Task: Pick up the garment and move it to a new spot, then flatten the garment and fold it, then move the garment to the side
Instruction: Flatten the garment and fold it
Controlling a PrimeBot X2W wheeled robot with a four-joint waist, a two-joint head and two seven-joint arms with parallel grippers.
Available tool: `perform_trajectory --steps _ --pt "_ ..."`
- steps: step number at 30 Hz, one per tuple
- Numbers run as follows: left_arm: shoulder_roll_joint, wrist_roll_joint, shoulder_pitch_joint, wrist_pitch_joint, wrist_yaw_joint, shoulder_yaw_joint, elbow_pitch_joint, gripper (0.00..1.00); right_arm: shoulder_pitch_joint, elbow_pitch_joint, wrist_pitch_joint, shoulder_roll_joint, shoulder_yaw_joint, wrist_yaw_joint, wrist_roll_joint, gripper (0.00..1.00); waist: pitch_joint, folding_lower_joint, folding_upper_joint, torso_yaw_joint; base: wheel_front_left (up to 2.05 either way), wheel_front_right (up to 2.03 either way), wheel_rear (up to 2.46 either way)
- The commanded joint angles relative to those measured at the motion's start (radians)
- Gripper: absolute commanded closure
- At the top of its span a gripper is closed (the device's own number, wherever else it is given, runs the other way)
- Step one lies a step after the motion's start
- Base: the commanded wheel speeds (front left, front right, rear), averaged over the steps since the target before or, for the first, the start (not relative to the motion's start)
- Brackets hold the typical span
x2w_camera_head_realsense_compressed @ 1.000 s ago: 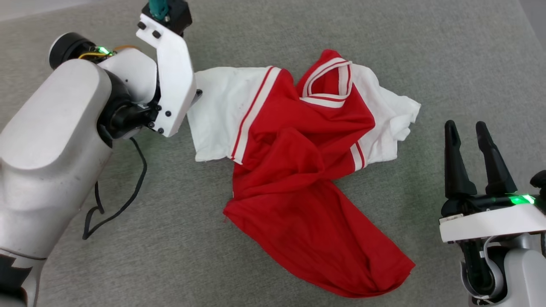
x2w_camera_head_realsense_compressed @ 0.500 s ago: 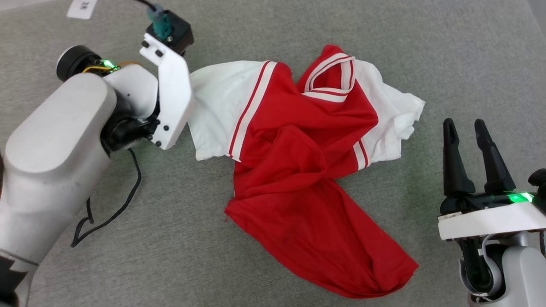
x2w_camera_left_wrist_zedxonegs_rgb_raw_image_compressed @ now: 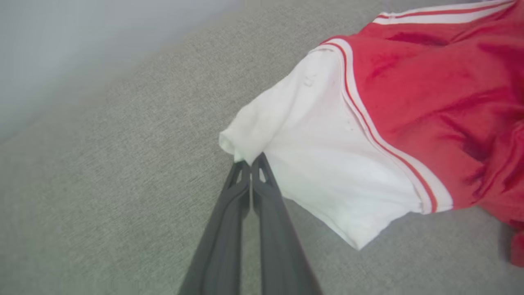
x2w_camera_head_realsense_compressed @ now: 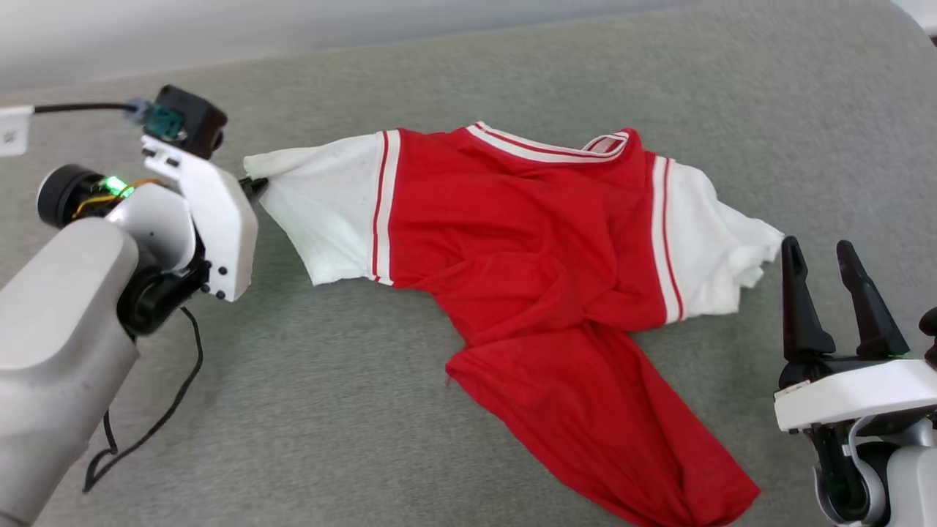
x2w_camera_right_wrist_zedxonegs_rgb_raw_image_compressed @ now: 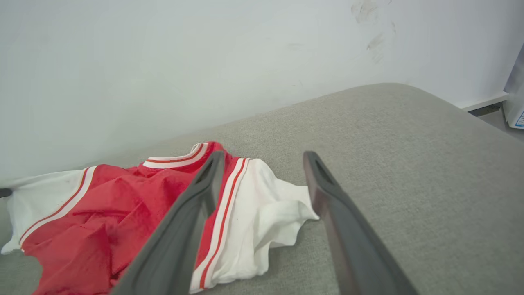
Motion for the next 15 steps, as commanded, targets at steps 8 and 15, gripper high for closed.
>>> perform_trajectory --steps 8,15 --pt "0.05 -0.059 0.2 -0.168 0.076 0.066 -0.075 1.0 0.035 0.005 0.063 0.001 -0.053 0.0 -0.023 0.0 -0.086 0.0 0.0 0.103 0.0 0.0 0.0" --pt "0.047 -0.118 0.379 -0.243 0.122 0.08 -0.127 1.0 0.049 0.012 0.084 0.001 -0.049 0.0 -0.018 0.0 -0.11 0.0 0.0 0.13 0.0 0.0 0.0"
